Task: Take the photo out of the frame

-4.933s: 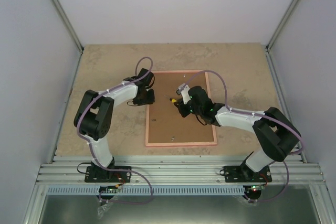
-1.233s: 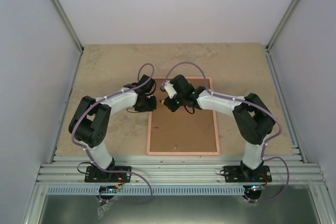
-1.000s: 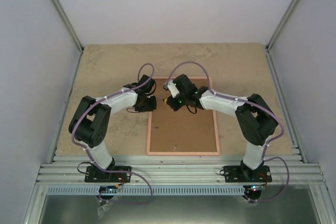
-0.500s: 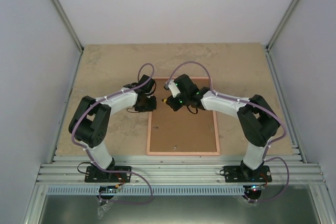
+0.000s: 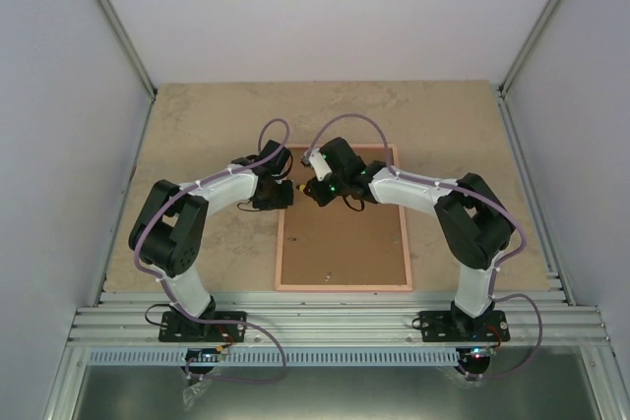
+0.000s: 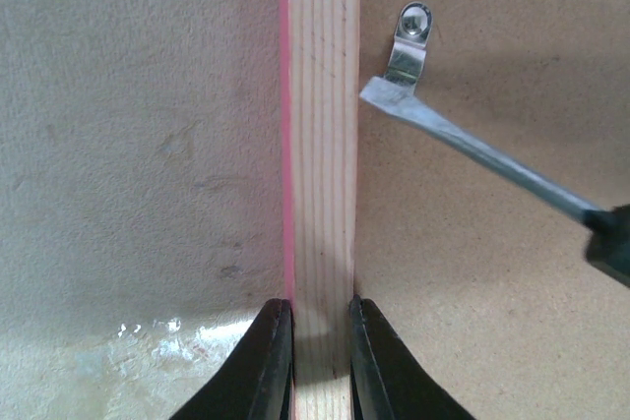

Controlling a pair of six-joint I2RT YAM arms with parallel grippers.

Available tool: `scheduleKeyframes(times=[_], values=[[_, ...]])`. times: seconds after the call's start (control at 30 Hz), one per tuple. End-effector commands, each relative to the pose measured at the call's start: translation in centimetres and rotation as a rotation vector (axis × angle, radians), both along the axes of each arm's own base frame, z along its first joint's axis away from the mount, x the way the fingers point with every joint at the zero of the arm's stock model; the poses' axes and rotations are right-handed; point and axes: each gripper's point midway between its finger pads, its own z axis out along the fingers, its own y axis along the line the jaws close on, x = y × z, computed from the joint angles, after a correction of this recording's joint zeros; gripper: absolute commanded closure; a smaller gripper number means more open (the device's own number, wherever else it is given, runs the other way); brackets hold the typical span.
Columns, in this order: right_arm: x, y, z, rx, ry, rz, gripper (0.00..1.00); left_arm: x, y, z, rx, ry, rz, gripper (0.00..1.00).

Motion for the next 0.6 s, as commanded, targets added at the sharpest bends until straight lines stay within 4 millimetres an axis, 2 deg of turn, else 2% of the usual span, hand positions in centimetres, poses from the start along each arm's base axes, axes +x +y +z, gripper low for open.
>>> scheduleKeyframes(times=[0.0,0.33,0.57], values=[[0.2,0.8,-0.4,0.008,0.012,0.007,0.99,0.3,-0.4,-0.3,-0.014,-0.015,0.005,0.92],[0.5,-0.2,-1.5,-0.051,0.010,-0.032,0.99,0.2,-0.3,-0.4,-0.011,-0.016,0.007,0.92],[0.2,-0.7,-1.0,-0.048,-0.006,-0.035,1.00,0.3,-0.1,-0.4,-0.005,-0.017,0.012,0.92]])
